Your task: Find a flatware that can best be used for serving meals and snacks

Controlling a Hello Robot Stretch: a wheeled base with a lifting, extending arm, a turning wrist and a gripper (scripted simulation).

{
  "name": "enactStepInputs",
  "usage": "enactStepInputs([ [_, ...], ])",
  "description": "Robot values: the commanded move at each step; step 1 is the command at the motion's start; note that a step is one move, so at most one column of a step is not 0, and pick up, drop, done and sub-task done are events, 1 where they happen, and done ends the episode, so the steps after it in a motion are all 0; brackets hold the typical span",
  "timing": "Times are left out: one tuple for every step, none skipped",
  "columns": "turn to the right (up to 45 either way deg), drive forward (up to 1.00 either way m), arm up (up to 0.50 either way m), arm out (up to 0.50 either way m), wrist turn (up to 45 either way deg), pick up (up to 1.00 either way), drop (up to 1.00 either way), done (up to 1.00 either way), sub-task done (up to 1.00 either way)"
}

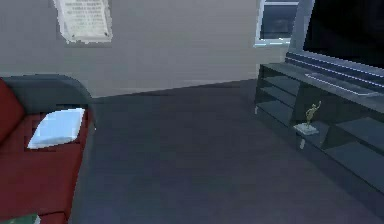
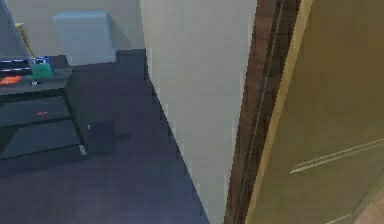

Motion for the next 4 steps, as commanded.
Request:
enactStepInputs([
  [-15.0, 0.0, 0.0, 0.0, 0.0, 0.0, 0.0, 0.0, 0.0],
  [-3.0, 0.0, 0.0, 0.0, 0.0, 0.0, 0.0, 0.0, 0.0],
  [0.0, 1.0, 0.0, 0.0, 0.0, 0.0, 0.0, 0.0, 0.0],
  [0.0, 1.0, 0.0, 0.0, 0.0, 0.0, 0.0, 0.0, 0.0],
])
